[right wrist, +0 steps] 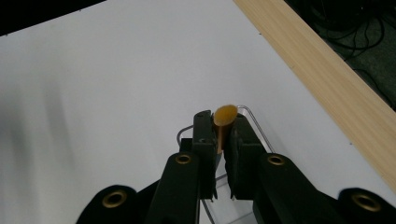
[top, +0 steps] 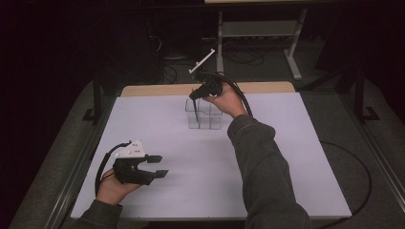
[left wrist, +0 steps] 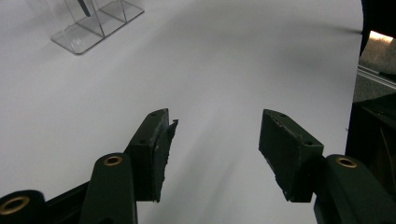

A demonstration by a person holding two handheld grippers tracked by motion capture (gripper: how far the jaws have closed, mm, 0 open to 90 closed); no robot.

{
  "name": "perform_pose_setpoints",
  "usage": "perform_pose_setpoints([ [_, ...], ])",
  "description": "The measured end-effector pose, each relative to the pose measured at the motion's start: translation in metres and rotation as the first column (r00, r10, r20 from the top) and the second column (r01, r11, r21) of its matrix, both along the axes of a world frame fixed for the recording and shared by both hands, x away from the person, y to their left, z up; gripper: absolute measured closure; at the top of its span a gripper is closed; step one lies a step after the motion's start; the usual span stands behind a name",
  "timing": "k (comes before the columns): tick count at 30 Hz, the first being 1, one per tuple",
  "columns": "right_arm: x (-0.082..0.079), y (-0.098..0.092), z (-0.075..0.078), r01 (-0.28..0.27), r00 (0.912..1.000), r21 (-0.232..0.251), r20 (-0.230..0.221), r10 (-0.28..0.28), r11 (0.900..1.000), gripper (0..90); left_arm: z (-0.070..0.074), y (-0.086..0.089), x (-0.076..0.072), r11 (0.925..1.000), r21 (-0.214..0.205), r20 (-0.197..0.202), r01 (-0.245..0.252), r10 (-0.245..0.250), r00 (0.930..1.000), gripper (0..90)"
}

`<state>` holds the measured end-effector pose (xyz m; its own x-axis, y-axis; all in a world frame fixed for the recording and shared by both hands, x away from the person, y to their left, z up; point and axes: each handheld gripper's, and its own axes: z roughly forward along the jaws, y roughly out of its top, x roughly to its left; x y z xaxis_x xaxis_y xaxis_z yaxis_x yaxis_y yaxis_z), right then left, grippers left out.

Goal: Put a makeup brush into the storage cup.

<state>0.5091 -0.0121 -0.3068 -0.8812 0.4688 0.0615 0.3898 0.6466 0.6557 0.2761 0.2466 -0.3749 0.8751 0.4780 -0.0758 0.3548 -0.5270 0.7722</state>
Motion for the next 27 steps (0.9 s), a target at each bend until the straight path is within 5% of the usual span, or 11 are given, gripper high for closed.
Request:
perform_pose_setpoints([
  [8, -0.001, -0.001, -0.01, 0.003, 1.0, -0.006, -0.009, -0.003, 1.0, 81.7, 0.0, 0.0, 0.0, 1.0, -0.003, -0.007, -0.005, 0.005, 1.0, 42.7],
  [16, -0.001, -0.006, -0.012, 0.039, 0.9992, 0.005, -0.005, -0.039, 0.9992, 65.1, 0.0, -0.001, 0.0, 1.0, -0.003, -0.006, -0.007, 0.007, 1.0, 42.0],
  [27, -0.009, -0.015, -0.007, 0.038, 0.9993, 0.044, -0.004, -0.038, 0.9983, 62.6, -0.001, -0.002, 0.0, 1.0, 0.004, -0.001, 0.004, -0.004, 1.0, 41.8],
])
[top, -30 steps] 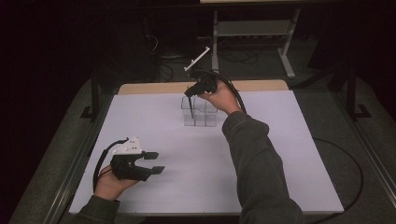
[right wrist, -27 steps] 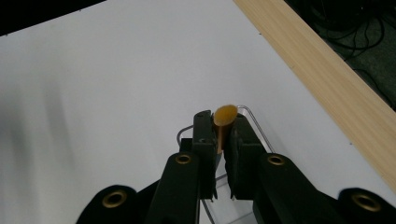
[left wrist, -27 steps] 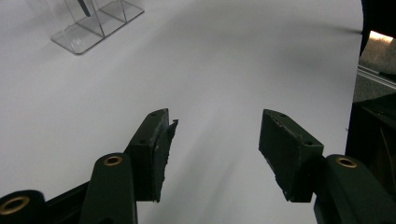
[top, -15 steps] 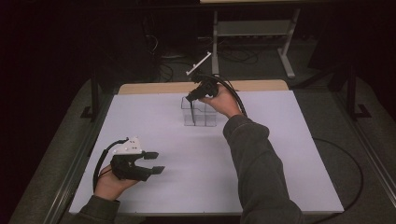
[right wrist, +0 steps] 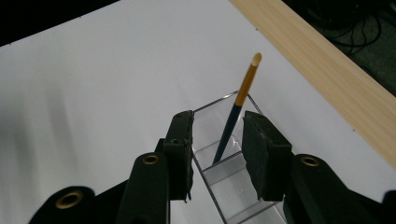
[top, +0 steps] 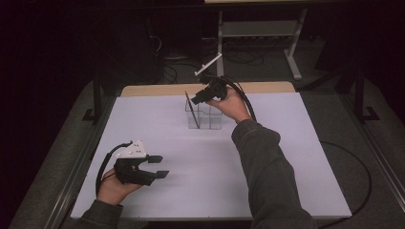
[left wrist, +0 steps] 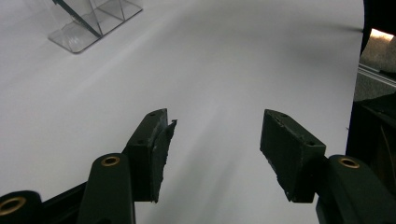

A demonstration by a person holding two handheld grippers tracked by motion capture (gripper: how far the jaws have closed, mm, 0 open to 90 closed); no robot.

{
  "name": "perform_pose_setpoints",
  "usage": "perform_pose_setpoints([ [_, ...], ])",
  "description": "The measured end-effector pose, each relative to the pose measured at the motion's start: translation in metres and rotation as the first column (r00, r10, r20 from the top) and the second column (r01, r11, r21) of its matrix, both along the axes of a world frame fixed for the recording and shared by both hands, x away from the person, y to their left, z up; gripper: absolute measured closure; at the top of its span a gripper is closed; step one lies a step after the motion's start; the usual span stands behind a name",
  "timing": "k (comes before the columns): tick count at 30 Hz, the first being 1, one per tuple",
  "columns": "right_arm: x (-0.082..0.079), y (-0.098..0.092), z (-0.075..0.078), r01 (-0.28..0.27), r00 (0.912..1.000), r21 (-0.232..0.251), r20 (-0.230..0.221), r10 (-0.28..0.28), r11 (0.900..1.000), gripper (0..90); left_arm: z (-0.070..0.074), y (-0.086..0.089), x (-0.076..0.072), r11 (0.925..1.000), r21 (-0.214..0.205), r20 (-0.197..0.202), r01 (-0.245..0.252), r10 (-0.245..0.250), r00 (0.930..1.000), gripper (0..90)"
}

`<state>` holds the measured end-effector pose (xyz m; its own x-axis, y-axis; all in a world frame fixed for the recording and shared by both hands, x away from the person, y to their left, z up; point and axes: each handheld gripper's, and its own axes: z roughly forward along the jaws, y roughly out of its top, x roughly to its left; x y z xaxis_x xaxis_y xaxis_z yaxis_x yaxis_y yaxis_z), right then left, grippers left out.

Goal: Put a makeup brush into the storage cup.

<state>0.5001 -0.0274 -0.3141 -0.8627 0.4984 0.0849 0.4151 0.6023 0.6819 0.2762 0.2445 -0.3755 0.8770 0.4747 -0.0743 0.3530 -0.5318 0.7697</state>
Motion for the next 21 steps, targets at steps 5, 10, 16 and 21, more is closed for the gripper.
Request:
perform_pose_setpoints([
  [5, -0.003, -0.008, -0.004, 0.006, 0.9997, 0.015, -0.025, -0.006, 0.9999, 61.4, 0.0, -0.001, 0.0, 1.0, 0.001, 0.004, 0.002, -0.002, 1.0, 41.4],
  [10, -0.006, -0.015, -0.006, 0.004, 0.9998, 0.032, -0.018, -0.003, 0.9995, 60.0, -0.001, -0.002, 0.0, 1.0, 0.002, -0.003, -0.001, 0.001, 1.0, 40.8],
  [16, -0.011, -0.022, -0.006, 0.009, 0.9994, 0.045, -0.034, -0.008, 0.9989, 58.6, -0.001, -0.001, 0.001, 1.0, -0.002, -0.008, -0.006, 0.006, 1.0, 40.2],
  [21, -0.016, -0.026, -0.005, 0.022, 0.999, 0.057, -0.041, -0.019, 0.9982, 57.9, -0.002, -0.002, 0.001, 0.9999, -0.002, -0.011, -0.011, 0.011, 0.9999, 39.9],
])
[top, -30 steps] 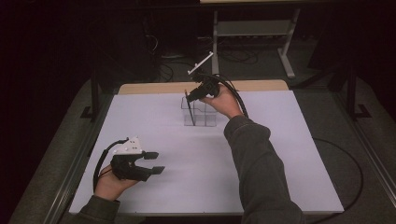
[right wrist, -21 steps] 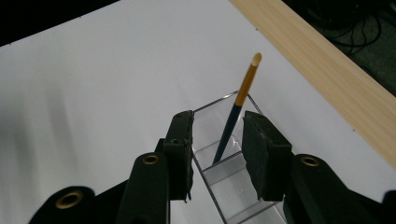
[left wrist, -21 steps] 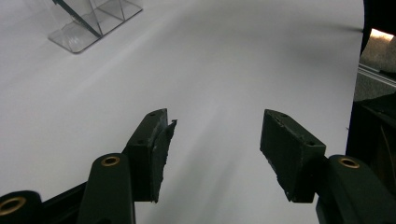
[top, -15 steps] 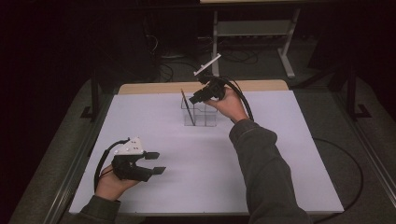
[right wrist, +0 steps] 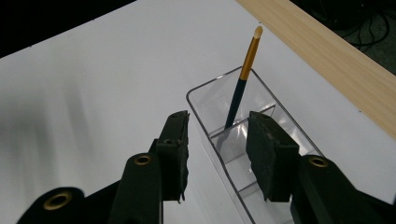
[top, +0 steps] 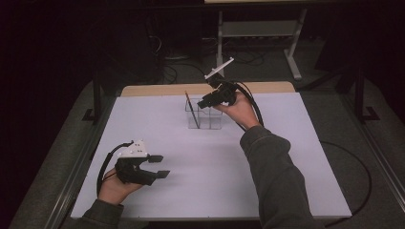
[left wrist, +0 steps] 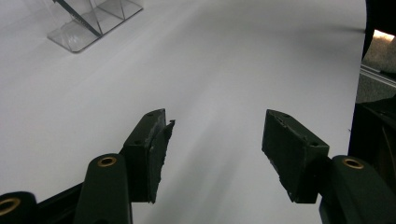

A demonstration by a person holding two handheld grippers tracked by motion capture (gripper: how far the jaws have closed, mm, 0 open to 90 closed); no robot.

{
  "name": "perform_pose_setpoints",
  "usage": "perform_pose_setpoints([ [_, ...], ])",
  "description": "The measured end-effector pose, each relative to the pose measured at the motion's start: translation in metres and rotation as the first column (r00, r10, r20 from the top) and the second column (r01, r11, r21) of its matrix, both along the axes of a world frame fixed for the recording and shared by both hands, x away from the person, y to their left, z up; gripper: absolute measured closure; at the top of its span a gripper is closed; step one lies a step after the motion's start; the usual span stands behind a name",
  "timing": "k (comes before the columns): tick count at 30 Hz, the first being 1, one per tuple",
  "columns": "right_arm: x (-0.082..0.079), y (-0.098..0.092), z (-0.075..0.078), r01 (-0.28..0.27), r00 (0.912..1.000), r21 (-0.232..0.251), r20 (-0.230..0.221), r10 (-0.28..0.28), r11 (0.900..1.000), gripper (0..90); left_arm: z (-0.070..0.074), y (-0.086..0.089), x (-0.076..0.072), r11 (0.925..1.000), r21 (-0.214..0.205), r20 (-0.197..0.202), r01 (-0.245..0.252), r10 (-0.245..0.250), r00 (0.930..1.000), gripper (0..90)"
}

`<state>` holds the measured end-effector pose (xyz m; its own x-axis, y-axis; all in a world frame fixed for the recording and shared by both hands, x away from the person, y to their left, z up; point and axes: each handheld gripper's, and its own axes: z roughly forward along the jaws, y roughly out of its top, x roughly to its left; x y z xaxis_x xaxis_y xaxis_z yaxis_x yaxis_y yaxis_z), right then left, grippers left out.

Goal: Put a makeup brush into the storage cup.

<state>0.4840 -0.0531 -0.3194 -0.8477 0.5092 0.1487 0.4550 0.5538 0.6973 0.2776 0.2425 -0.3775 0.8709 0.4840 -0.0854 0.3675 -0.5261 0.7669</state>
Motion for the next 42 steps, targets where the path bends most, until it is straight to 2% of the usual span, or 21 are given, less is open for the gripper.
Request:
perform_pose_setpoints([
  [6, -0.004, -0.006, 0.001, 0.004, 1.0, 0.005, 0.006, -0.004, 1.0, 55.7, -0.001, -0.001, 0.001, 0.9999, 0.011, -0.003, 0.002, -0.002, 1.0, 39.1],
  [10, -0.006, -0.011, 0.0, 0.01, 0.9999, 0.026, -0.01, -0.01, 0.9996, 53.5, 0.0, -0.002, 0.0, 1.0, 0.009, 0.0, 0.002, -0.002, 1.0, 38.1],
  [15, -0.013, -0.015, -0.003, 0.007, 1.0, 0.038, -0.003, -0.006, 0.9993, 51.5, -0.001, -0.001, 0.001, 0.9998, 0.017, 0.003, 0.01, -0.01, 0.9999, 37.4],
  [17, -0.015, -0.017, -0.004, 0.01, 0.9999, 0.047, -0.014, -0.009, 0.9988, 50.5, -0.002, -0.001, 0.002, 0.9997, 0.021, 0.006, 0.015, -0.016, 0.9999, 37.2],
  [18, -0.014, -0.019, -0.006, -0.005, 1.0, 0.042, -0.002, 0.005, 0.9991, 50.4, -0.002, -0.002, 0.001, 0.9997, 0.02, 0.005, 0.015, -0.015, 0.9999, 37.1],
  [22, -0.019, -0.025, -0.007, 0.009, 0.9999, 0.065, -0.011, -0.008, 0.9979, 49.4, -0.004, 0.0, 0.003, 1.0, 0.0, -0.009, 0.0, 0.0, 1.0, 36.9],
  [24, -0.021, -0.028, -0.007, 0.002, 1.0, 0.059, -0.001, -0.002, 0.9982, 48.9, -0.004, -0.001, 0.003, 1.0, 0.0, -0.01, -0.002, 0.002, 1.0, 36.4],
  [29, -0.024, -0.037, -0.009, 0.008, 0.9999, 0.061, -0.013, -0.007, 0.9981, 47.5, -0.004, -0.002, 0.002, 1.0, 0.004, -0.008, 0.003, -0.003, 1.0, 35.9],
  [31, -0.027, -0.04, -0.01, 0.014, 0.9999, 0.065, 0.002, -0.014, 0.9978, 47.4, -0.004, -0.001, 0.003, 1.0, 0.004, -0.003, 0.003, -0.003, 1.0, 35.8],
  [32, -0.028, -0.041, -0.01, 0.016, 0.9999, 0.062, -0.007, -0.016, 0.9979, 46.9, -0.004, -0.001, 0.003, 0.9999, 0.007, 0.005, 0.008, -0.008, 1.0, 35.7],
  [33, -0.028, -0.043, -0.012, 0.01, 0.9999, 0.062, 0.006, -0.01, 0.998, 46.7, -0.004, -0.001, 0.003, 1.0, 0.006, -0.002, 0.004, -0.004, 1.0, 35.6],
  [34, -0.029, -0.045, -0.013, 0.015, 0.9999, 0.06, 0.005, -0.015, 0.9981, 46.7, -0.004, -0.001, 0.002, 1.0, -0.006, -0.01, -0.003, 0.003, 0.9999, 35.5],
  [36, -0.031, -0.049, -0.015, 0.02, 0.9997, 0.064, -0.014, -0.019, 0.9977, 45.8, -0.004, -0.002, 0.003, 1.0, 0.002, -0.006, 0.003, -0.003, 1.0, 35.4],
  [41, -0.035, -0.06, -0.021, 0.027, 0.9996, 0.067, -0.007, -0.027, 0.9974, 43.6, -0.004, -0.004, 0.003, 1.0, 0.0, -0.008, 0.004, -0.004, 1.0, 35.0],
  [42, -0.037, -0.061, -0.021, 0.033, 0.9993, 0.077, -0.018, -0.032, 0.9965, 43.5, -0.004, -0.004, 0.003, 0.9999, 0.008, -0.006, 0.011, -0.011, 0.9999, 34.9],
])
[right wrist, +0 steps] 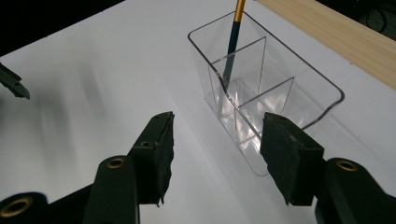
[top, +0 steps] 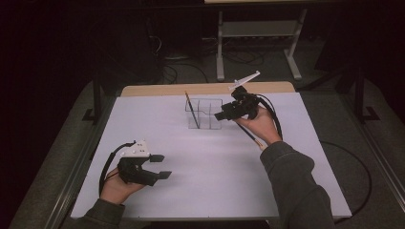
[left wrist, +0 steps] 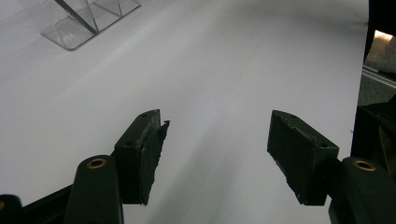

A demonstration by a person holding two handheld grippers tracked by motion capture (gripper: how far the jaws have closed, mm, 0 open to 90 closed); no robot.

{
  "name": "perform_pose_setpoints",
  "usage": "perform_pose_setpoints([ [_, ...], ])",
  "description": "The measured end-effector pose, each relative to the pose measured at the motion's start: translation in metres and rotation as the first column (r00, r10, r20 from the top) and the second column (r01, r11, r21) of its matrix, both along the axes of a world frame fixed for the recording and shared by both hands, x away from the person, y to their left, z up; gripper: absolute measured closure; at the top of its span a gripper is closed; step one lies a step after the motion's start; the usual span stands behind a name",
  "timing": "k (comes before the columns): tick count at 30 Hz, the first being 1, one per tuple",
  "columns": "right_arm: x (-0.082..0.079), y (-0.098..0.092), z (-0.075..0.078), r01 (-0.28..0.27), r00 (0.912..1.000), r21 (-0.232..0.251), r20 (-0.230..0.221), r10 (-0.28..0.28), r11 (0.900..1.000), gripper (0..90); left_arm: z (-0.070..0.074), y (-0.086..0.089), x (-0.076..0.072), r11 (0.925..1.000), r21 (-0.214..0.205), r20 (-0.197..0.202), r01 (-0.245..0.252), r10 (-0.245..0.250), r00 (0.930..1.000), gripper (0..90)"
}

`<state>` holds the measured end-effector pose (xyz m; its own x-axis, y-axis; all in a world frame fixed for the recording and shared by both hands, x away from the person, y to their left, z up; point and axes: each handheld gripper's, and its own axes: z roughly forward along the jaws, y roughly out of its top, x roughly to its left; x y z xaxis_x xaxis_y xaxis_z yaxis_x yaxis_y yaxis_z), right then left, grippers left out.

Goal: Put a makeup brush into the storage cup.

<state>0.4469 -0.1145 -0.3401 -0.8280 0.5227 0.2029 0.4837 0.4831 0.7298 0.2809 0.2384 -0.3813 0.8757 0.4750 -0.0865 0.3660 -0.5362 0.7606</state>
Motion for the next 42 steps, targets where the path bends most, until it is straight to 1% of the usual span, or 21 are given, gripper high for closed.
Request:
perform_pose_setpoints([
  [2, -0.001, -0.004, -0.002, 0.003, 1.0, -0.001, 0.0, -0.003, 1.0, 42.7, -0.001, 0.0, 0.0, 1.0, 0.0, 0.0, 0.001, -0.001, 1.0, 34.7],
  [3, -0.002, -0.007, -0.002, 0.004, 0.9999, -0.001, 0.012, -0.004, 1.0, 42.9, -0.001, 0.0, 0.0, 1.0, 0.0, -0.002, 0.0, 0.0, 1.0, 34.6],
  [5, -0.005, -0.01, -0.003, 0.014, 0.9999, 0.005, -0.003, -0.014, 0.9999, 42.7, -0.001, 0.0, 0.001, 1.0, 0.003, -0.003, 0.001, -0.001, 1.0, 34.4],
  [6, -0.005, -0.012, -0.003, 0.012, 0.9999, 0.007, -0.001, -0.012, 0.9999, 42.7, 0.0, 0.0, 0.0, 1.0, -0.006, -0.006, -0.003, 0.003, 1.0, 34.2],
  [9, -0.006, -0.016, -0.006, 0.021, 0.9998, 0.015, -0.001, -0.021, 0.9997, 42.5, 0.0, 0.0, 0.0, 1.0, -0.006, 0.0, -0.006, 0.006, 1.0, 34.0],
  [11, -0.007, -0.019, -0.007, 0.019, 0.9998, 0.006, -0.001, -0.019, 0.9998, 42.1, 0.0, 0.0, 0.001, 1.0, -0.003, 0.0, -0.005, 0.005, 1.0, 33.7],
  [12, -0.008, -0.019, -0.007, 0.025, 0.9996, 0.008, -0.012, -0.025, 0.9997, 42.1, 0.0, 0.0, 0.0, 1.0, -0.005, -0.003, -0.007, 0.007, 1.0, 33.6],
  [14, -0.009, -0.021, -0.008, 0.023, 0.9997, 0.012, -0.002, -0.023, 0.9997, 42.2, 0.0, 0.0, 0.0, 1.0, -0.004, -0.001, -0.007, 0.007, 1.0, 33.3],
  [17, -0.011, -0.022, -0.008, 0.03, 0.9995, 0.014, -0.012, -0.03, 0.9994, 42.3, 0.0, 0.0, 0.001, 1.0, -0.001, 0.001, -0.006, 0.006, 1.0, 33.3],
  [22, -0.013, -0.026, -0.011, 0.037, 0.9992, 0.004, -0.016, -0.037, 0.9993, 42.5, -0.001, 0.001, 0.001, 0.9999, 0.003, 0.001, -0.01, 0.01, 1.0, 33.1],
  [25, -0.015, -0.029, -0.012, 0.038, 0.9992, 0.002, -0.011, -0.038, 0.9993, 42.9, -0.001, 0.002, 0.001, 0.9999, 0.005, 0.003, -0.01, 0.01, 0.9999, 33.1],
  [26, -0.016, -0.031, -0.013, 0.039, 0.9991, -0.001, -0.018, -0.039, 0.9992, 42.9, -0.001, 0.001, 0.001, 0.9999, 0.006, 0.004, -0.01, 0.01, 0.9999, 33.0],
  [29, -0.018, -0.034, -0.013, 0.048, 0.9986, -0.009, -0.02, -0.048, 0.9988, 43.2, 0.0, 0.001, 0.0, 0.9999, 0.004, 0.006, -0.013, 0.013, 0.9999, 33.0],
  [31, -0.019, -0.037, -0.012, 0.048, 0.9988, -0.007, -0.009, -0.048, 0.9988, 43.5, 0.0, 0.002, 0.0, 0.9998, 0.001, 0.004, -0.019, 0.019, 0.9998, 32.9],
  [34, -0.022, -0.04, -0.012, 0.06, 0.998, -0.012, -0.02, -0.06, 0.9981, 43.9, -0.001, 0.002, 0.0, 0.9997, 0.002, 0.004, -0.023, 0.023, 0.9997, 32.5],
  [35, -0.022, -0.042, -0.013, 0.056, 0.9984, -0.018, -0.011, -0.056, 0.9983, 43.9, -0.001, 0.002, -0.001, 0.9996, -0.001, 0.001, -0.027, 0.027, 0.9996, 32.2],
  [37, -0.023, -0.045, -0.014, 0.063, 0.9979, -0.023, -0.008, -0.064, 0.9977, 44.3, -0.001, 0.002, 0.0, 0.9996, 0.001, 0.002, -0.027, 0.027, 0.9996, 31.8],
  [39, -0.025, -0.048, -0.015, 0.07, 0.9975, -0.025, -0.01, -0.07, 0.9972, 44.4, -0.001, 0.002, -0.001, 0.9996, 0.002, 0.003, -0.028, 0.028, 0.9996, 31.8],
  [40, -0.026, -0.049, -0.015, 0.08, 0.9964, -0.027, -0.023, -0.081, 0.9964, 44.6, -0.001, 0.002, -0.001, 0.9996, 0.002, 0.004, -0.028, 0.028, 0.9996, 31.7],
  [41, -0.026, -0.052, -0.017, 0.076, 0.9971, -0.035, -0.007, -0.076, 0.9965, 44.8, -0.001, 0.002, -0.001, 0.9996, 0.0, 0.002, -0.029, 0.029, 0.9996, 31.7],
  [42, -0.027, -0.052, -0.017, 0.085, 0.9961, -0.033, -0.021, -0.086, 0.9958, 44.9, -0.001, 0.002, -0.001, 0.9996, 0.0, 0.002, -0.03, 0.03, 0.9996, 31.6],
])
